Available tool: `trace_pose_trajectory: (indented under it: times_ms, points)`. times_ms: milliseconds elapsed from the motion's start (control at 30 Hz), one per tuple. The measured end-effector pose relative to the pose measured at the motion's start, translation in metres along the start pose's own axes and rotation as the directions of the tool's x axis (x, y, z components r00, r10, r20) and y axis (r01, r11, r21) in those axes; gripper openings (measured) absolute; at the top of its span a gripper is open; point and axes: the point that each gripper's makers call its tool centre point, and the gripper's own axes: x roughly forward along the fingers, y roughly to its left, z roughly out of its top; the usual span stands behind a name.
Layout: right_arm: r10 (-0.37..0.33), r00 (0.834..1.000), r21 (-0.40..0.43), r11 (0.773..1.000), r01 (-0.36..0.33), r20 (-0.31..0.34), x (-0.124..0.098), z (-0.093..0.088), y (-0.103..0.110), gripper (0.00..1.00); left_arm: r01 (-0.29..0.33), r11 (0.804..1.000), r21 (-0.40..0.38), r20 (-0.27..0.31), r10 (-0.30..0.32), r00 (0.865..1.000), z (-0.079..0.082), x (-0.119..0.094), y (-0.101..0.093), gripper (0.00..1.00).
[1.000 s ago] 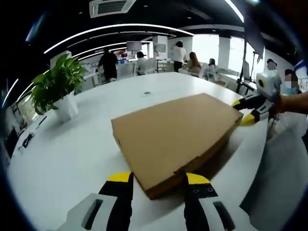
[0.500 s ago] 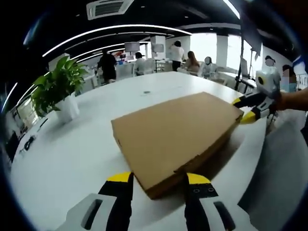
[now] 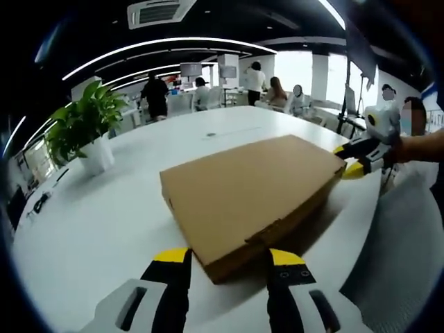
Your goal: Operate the shoe box by opening the lid, removing the specified soft item, and placing it in the target area until the item is outside and the box remains undamaged.
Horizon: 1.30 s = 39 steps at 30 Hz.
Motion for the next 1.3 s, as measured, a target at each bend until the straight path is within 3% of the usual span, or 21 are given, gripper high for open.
trace_pose_trajectory:
  times_ms: [267, 867, 1300]
  points:
    - [0.012, 1.000, -0.004, 1.000, -0.012, 0.003, -0.005, -0.003, 0.006, 0.32, 0.011, 1.000, -0.005, -0.012, -0.011, 1.000, -0.006, 0.002, 0.000, 0.45]
    - [0.047, 0.999, -0.021, 0.999, -0.047, 0.005, -0.010, 0.004, 0.021, 0.46, 0.010, 1.000, -0.018, 0.009, -0.010, 1.000, -0.001, -0.003, -0.005, 0.52]
    - [0.050, 0.999, -0.020, 0.999, -0.050, 0.011, -0.018, 0.015, 0.022, 0.46, 0.008, 0.999, -0.044, 0.045, -0.006, 0.999, 0.010, -0.009, -0.005, 0.52]
